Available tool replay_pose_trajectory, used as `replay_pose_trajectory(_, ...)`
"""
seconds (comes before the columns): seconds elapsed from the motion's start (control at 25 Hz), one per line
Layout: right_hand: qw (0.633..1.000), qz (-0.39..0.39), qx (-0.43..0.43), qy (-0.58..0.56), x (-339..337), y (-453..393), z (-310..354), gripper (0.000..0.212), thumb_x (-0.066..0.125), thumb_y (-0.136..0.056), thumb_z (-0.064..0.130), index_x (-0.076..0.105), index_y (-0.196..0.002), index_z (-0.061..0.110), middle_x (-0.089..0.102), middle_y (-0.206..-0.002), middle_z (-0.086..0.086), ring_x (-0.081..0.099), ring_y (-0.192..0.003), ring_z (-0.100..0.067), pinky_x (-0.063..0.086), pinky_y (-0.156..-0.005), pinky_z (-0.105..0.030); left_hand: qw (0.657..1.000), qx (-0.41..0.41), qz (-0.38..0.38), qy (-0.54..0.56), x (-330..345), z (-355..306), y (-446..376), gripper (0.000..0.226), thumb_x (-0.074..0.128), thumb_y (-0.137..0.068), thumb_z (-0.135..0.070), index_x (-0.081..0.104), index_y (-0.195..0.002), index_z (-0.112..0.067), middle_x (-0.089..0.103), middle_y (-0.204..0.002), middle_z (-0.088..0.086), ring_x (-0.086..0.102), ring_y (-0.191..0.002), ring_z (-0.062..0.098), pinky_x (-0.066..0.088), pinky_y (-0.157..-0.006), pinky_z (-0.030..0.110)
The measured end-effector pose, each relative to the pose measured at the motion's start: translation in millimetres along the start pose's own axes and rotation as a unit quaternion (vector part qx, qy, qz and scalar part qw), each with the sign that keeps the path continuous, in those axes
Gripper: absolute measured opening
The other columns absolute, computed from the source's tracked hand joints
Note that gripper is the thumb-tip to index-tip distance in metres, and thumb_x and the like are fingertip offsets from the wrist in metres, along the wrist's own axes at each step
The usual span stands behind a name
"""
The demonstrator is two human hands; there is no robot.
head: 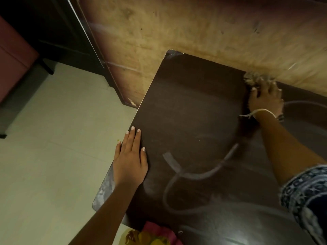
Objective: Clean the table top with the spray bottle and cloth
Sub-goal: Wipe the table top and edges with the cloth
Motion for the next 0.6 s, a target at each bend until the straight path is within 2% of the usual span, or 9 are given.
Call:
replay_pose_trajectory(0.08,0.997,0.01,0.076,0.008,-1,6,-21,0.058,0.025,-0.1,0.049,0.019,-0.155,0.03,0.011,-0.164,-0.011,0.009,-0.15,-0.035,0.012,-0.119,-0.053,1.0,-0.002,-0.004,0.002,-1,0,-1,0.061,0.019,-0.097,-0.039,0.026,-0.154,-0.019,0.023,-0.161,0.001,0.02,-0.149,0.019,0.026,-0.118,0.044)
replay_pose_trajectory(0.16,0.997,0.015,0.081,0.005,6,22,12,0.06,0.023,-0.1,0.048,0.016,-0.156,0.026,0.01,-0.163,-0.013,0.007,-0.149,-0.037,0.011,-0.119,-0.052,1.0,0.001,-0.009,0.002,-1,2,-1,0.061,0.018,-0.097,-0.039,0.026,-0.153,-0.019,0.023,-0.161,0.001,0.02,-0.149,0.02,0.026,-0.118,0.044)
replay_pose_trajectory(0.24,0.999,0.008,-0.033,-0.008,14,60,81,0.06,0.028,-0.1,0.046,0.022,-0.155,0.024,0.017,-0.161,-0.016,0.014,-0.148,-0.039,0.016,-0.118,-0.053,1.0,0.004,-0.012,0.003,-3,1,1,0.061,0.018,-0.097,-0.039,0.027,-0.153,-0.018,0.024,-0.161,0.002,0.021,-0.149,0.02,0.025,-0.118,0.043)
replay_pose_trajectory(0.32,0.978,0.021,-0.205,-0.007,29,142,154,0.058,0.032,-0.097,0.045,0.029,-0.152,0.026,0.025,-0.159,-0.015,0.022,-0.146,-0.039,0.023,-0.116,-0.052,1.0,0.005,-0.006,-0.006,-1,0,3,0.06,0.018,-0.098,-0.038,0.026,-0.154,-0.017,0.023,-0.162,0.003,0.019,-0.149,0.02,0.023,-0.118,0.044)
replay_pose_trajectory(0.44,0.892,0.085,-0.443,0.038,52,295,192,0.055,0.032,-0.097,0.048,0.029,-0.15,0.035,0.027,-0.16,-0.009,0.023,-0.146,-0.035,0.024,-0.115,-0.05,1.0,0.014,0.013,0.014,-3,-2,8,0.055,0.029,-0.1,-0.032,0.029,-0.152,-0.014,0.024,-0.161,0.005,0.021,-0.149,0.023,0.02,-0.118,0.045)
replay_pose_trajectory(0.48,0.867,0.103,-0.486,0.04,53,315,185,0.054,0.031,-0.097,0.048,0.03,-0.15,0.036,0.028,-0.16,-0.006,0.024,-0.146,-0.033,0.025,-0.115,-0.05,0.999,0.021,0.025,0.034,-5,0,9,0.053,0.036,-0.1,-0.027,0.032,-0.151,-0.013,0.025,-0.161,0.007,0.023,-0.148,0.025,0.021,-0.118,0.045)
replay_pose_trajectory(0.52,0.857,0.105,-0.503,0.04,49,313,170,0.053,0.031,-0.097,0.048,0.032,-0.149,0.037,0.029,-0.159,-0.004,0.026,-0.146,-0.032,0.027,-0.115,-0.05,0.998,0.031,0.031,0.048,-10,2,13,0.053,0.042,-0.099,-0.023,0.033,-0.15,-0.012,0.025,-0.16,0.008,0.026,-0.147,0.027,0.023,-0.118,0.045)
replay_pose_trajectory(0.56,0.871,0.093,-0.48,0.038,41,290,150,0.053,0.029,-0.096,0.049,0.033,-0.148,0.038,0.031,-0.158,-0.003,0.027,-0.145,-0.032,0.03,-0.114,-0.051,0.997,0.035,0.034,0.063,-15,8,18,0.054,0.046,-0.098,-0.021,0.034,-0.15,-0.012,0.025,-0.16,0.008,0.029,-0.146,0.029,0.027,-0.117,0.045)
replay_pose_trajectory(0.6,0.9,0.078,-0.426,0.039,34,255,122,0.054,0.027,-0.095,0.049,0.035,-0.147,0.037,0.032,-0.158,-0.003,0.029,-0.144,-0.033,0.031,-0.113,-0.052,0.996,0.025,0.034,0.084,-22,15,25,0.055,0.048,-0.098,-0.02,0.033,-0.15,-0.012,0.024,-0.161,0.008,0.031,-0.144,0.03,0.031,-0.116,0.045)
Point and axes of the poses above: each hand's wrist, its own y-axis away from the middle knuckle, its own x-axis out of the palm, z = x × y, the point moved 10 cm from there along -y, towards the middle knuckle
